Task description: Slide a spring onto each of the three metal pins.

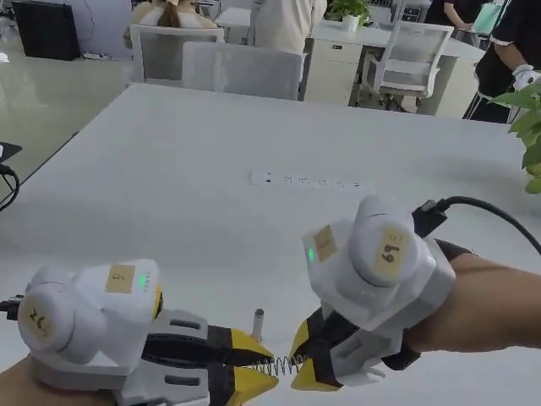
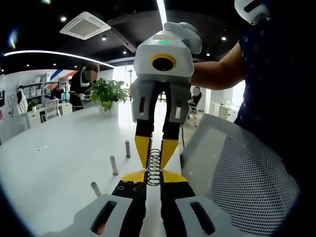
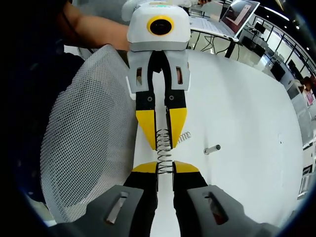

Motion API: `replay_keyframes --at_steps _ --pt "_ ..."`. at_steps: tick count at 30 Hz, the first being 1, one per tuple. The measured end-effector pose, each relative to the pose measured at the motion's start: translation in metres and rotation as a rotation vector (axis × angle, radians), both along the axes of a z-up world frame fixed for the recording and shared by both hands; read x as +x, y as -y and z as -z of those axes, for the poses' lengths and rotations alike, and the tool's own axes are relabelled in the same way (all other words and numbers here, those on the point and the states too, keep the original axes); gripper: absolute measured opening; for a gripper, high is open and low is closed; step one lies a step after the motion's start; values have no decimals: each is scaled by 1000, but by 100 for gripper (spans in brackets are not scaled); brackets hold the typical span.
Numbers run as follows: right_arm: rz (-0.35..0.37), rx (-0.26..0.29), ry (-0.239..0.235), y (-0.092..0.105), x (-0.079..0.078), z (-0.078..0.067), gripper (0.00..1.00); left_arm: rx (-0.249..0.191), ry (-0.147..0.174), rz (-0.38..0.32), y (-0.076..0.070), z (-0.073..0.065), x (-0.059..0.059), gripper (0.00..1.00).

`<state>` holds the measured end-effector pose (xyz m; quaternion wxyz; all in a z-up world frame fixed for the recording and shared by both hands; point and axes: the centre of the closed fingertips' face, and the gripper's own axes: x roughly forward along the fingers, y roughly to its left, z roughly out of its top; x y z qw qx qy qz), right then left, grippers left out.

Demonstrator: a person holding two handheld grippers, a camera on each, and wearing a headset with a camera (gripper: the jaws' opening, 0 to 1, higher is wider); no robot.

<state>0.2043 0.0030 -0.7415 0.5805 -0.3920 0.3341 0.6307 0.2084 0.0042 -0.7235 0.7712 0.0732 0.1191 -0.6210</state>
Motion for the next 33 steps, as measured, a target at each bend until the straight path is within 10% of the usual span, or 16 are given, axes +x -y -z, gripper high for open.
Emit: replay_keyframes --at_steps 12,33 --pt "17 45 -25 -13 -2 -24 7 1 14 -5 0 0 1 3" --pt "-11 -32 -16 -25 -3 -33 7 4 29 2 3 0 3 3"
